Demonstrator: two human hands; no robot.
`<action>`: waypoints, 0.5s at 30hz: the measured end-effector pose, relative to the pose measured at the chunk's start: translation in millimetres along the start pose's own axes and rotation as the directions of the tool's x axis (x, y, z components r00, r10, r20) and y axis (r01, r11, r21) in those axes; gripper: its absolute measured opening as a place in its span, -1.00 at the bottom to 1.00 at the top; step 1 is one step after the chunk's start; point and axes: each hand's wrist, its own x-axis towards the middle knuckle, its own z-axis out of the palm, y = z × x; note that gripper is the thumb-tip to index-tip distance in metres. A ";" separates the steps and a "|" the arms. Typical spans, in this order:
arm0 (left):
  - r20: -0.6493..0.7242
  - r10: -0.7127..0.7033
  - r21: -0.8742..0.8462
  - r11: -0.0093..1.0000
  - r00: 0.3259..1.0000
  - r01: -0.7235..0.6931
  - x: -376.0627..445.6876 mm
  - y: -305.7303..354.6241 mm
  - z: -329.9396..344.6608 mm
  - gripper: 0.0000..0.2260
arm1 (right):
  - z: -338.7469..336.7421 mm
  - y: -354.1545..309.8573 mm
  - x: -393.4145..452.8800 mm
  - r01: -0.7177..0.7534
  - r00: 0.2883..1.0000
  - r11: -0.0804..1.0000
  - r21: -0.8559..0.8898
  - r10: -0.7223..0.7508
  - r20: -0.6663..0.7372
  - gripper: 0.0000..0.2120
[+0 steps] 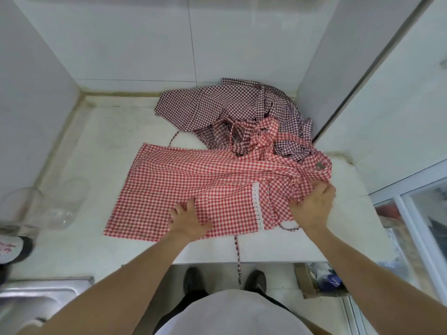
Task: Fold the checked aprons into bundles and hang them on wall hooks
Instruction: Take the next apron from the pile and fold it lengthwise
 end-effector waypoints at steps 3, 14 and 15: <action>0.101 -0.053 0.171 0.985 0.993 0.036 2.3 6.5 23.5 0.14 | -3.9 8.7 -1.4 -0.380 0.901 0.925 -0.026 0.376 0.218 -0.06; 0.086 -0.084 0.267 0.962 0.993 0.058 2.5 -15.3 28.0 0.27 | -35.6 8.7 27.3 -0.566 0.824 0.497 0.658 0.371 0.428 -0.84; 0.075 -0.083 0.270 0.961 0.994 0.060 1.8 -17.8 28.3 0.27 | -44.2 7.2 31.5 -0.568 0.823 0.444 0.693 0.311 0.475 -0.81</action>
